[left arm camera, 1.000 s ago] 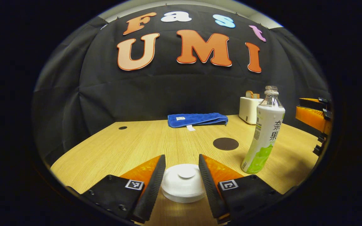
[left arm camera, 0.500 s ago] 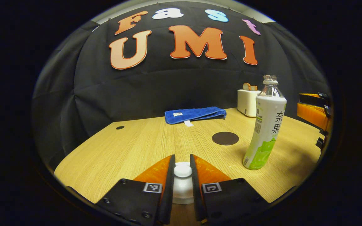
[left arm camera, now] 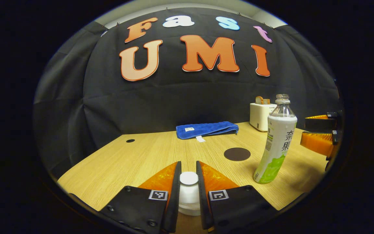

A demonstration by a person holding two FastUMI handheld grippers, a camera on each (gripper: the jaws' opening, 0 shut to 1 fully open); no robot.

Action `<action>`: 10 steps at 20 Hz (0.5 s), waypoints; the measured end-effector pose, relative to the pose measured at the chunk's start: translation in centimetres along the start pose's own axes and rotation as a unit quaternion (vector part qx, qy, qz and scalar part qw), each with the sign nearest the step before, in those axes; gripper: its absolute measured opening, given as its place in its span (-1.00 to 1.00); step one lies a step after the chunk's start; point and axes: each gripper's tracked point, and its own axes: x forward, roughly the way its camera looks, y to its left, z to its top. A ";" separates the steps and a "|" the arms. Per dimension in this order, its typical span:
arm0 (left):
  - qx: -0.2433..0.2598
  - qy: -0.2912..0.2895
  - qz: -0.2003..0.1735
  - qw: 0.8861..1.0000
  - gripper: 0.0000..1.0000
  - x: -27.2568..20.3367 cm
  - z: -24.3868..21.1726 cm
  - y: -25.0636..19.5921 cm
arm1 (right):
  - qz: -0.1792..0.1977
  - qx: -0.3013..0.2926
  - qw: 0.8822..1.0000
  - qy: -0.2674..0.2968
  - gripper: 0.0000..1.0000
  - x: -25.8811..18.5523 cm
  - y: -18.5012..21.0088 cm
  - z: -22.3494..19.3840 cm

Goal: Open the teacup lid with one hand, grasp the water bottle and pour water into the teacup with the other hand; after pouring, place the water bottle on the coaster and then close the teacup lid.

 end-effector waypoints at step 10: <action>-0.031 -0.010 0.043 0.999 -0.37 -1.5 0.3 4.7 | 0.026 0.010 0.999 0.038 0.87 4.8 3.3 -2.8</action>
